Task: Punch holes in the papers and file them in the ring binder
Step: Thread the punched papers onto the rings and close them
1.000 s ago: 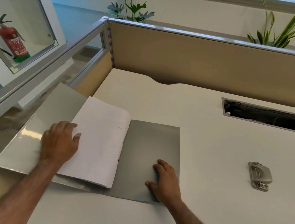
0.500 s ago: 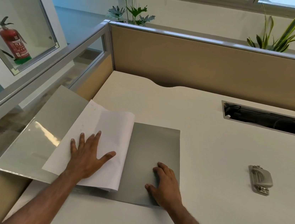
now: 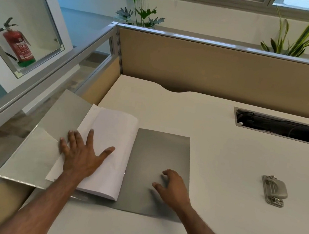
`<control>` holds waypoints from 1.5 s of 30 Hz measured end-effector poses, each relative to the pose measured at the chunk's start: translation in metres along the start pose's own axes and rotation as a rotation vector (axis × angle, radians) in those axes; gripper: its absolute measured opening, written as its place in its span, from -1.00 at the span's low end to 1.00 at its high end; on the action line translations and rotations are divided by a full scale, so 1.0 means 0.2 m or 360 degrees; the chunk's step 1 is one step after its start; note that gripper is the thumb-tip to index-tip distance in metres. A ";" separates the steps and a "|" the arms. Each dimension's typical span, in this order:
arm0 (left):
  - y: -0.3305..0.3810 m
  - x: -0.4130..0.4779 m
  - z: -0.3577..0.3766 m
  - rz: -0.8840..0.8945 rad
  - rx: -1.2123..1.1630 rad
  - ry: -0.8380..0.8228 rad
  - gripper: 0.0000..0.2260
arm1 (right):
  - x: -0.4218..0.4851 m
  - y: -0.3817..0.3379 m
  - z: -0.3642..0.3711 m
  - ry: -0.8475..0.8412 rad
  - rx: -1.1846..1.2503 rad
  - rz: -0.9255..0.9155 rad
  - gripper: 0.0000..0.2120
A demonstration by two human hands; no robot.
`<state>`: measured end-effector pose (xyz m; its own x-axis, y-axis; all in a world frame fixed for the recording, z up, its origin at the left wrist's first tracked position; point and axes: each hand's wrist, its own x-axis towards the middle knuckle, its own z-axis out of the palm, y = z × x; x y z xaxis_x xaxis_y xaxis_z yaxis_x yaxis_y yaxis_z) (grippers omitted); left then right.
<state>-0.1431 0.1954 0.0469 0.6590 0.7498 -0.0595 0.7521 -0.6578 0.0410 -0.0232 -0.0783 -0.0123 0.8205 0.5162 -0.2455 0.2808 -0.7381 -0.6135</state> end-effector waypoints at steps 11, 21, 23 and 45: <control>0.10 -0.03 0.11 0.0179 -0.0313 -0.0266 0.13 | 0.00 -0.03 -0.02 0.0004 0.0060 0.0110 -0.41; 0.34 -0.19 0.19 0.0774 -0.0756 -0.0285 -0.08 | 0.01 -0.08 -0.08 0.0066 0.0639 0.0199 -0.48; 0.39 -0.23 0.21 0.0909 -0.0638 -0.0314 -0.15 | 0.02 -0.11 -0.10 0.0005 0.1065 0.0218 -0.50; 0.31 -0.11 0.21 -0.0007 -0.1120 0.0058 -0.79 | 0.15 0.00 -0.15 0.0024 0.0438 0.0302 -0.52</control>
<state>-0.1114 0.1351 0.0094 0.6466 0.7623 -0.0282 0.5735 -0.4614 0.6769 0.0160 -0.0768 0.0030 0.8530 0.3728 -0.3652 -0.0213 -0.6743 -0.7382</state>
